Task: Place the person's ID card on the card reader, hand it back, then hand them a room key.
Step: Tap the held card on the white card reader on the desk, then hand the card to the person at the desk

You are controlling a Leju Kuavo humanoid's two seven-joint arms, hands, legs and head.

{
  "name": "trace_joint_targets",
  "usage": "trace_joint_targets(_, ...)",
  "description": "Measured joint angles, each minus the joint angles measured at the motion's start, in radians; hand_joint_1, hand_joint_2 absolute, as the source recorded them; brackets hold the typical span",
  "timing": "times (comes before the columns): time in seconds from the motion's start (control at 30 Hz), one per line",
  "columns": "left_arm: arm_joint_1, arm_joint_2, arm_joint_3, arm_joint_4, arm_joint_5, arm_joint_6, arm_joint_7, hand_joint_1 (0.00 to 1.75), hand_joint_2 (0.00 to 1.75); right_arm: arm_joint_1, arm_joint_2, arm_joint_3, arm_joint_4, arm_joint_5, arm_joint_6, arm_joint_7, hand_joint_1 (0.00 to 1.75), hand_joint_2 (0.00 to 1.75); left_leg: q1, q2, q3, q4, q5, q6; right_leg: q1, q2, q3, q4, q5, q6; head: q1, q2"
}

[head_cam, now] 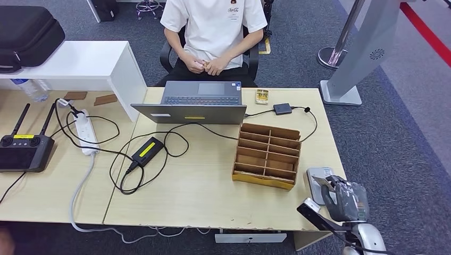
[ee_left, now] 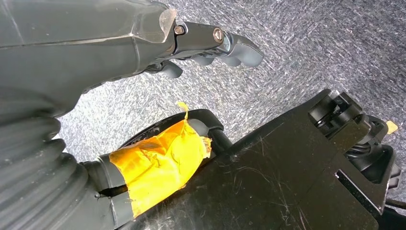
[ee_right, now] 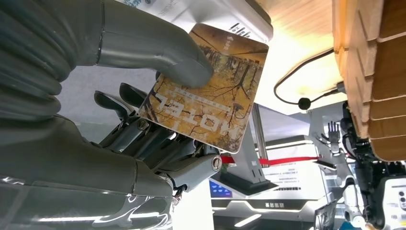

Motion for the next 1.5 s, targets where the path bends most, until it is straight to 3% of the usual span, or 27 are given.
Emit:
trace_joint_targets(0.37,0.001,0.000,0.019,0.000,0.002,0.000,0.000,0.00,1.75,-0.045,-0.048,0.006,-0.201,0.012,0.067,0.021,1.75,1.75,0.000,0.000,-0.001,0.000,0.000,0.000,0.000,0.001,0.000,0.000,0.000,0.000,0.000,0.000)
trace_joint_targets(0.53,0.000,0.001,0.021,0.000,-0.006,-0.012,-0.013,0.00,1.75,-0.175,-0.070,0.028,-0.248,-0.005,0.113,0.022,1.75,1.75,0.000,0.003,-0.001,0.000,0.001,0.000,0.000,0.004,-0.001,0.001,0.003,0.000,0.000,0.000)
trace_joint_targets(0.67,0.001,0.001,0.022,0.000,-0.024,-0.014,-0.076,0.00,1.75,-0.326,-0.071,0.068,-0.236,-0.008,0.148,0.038,1.75,1.75,0.000,0.004,-0.002,0.000,0.003,-0.001,0.000,0.004,-0.002,0.001,0.004,-0.001,0.000,0.000)
trace_joint_targets(0.87,-0.002,-0.001,0.020,0.000,-0.053,0.000,-0.119,0.00,1.75,-0.578,-0.034,0.152,-0.098,0.022,0.166,0.099,1.75,1.75,0.000,0.003,-0.002,0.000,0.005,-0.001,0.000,0.004,-0.003,0.001,0.006,-0.001,0.000,0.000)
trace_joint_targets(1.17,-0.009,-0.003,-0.001,0.000,-0.078,-0.013,-0.113,0.00,1.75,-0.865,0.090,0.266,0.276,0.122,0.170,0.202,1.75,1.75,0.001,0.003,-0.003,0.000,0.006,-0.001,0.000,0.004,-0.004,0.001,0.006,-0.001,0.000,0.000)
trace_joint_targets(1.5,-0.010,-0.003,-0.012,0.000,-0.084,-0.024,-0.106,0.00,1.75,-0.996,0.179,0.322,0.522,0.150,0.177,0.238,1.75,1.75,0.001,0.002,-0.004,0.000,0.006,-0.001,0.000,0.004,-0.004,0.001,0.006,-0.001,0.000,0.000)
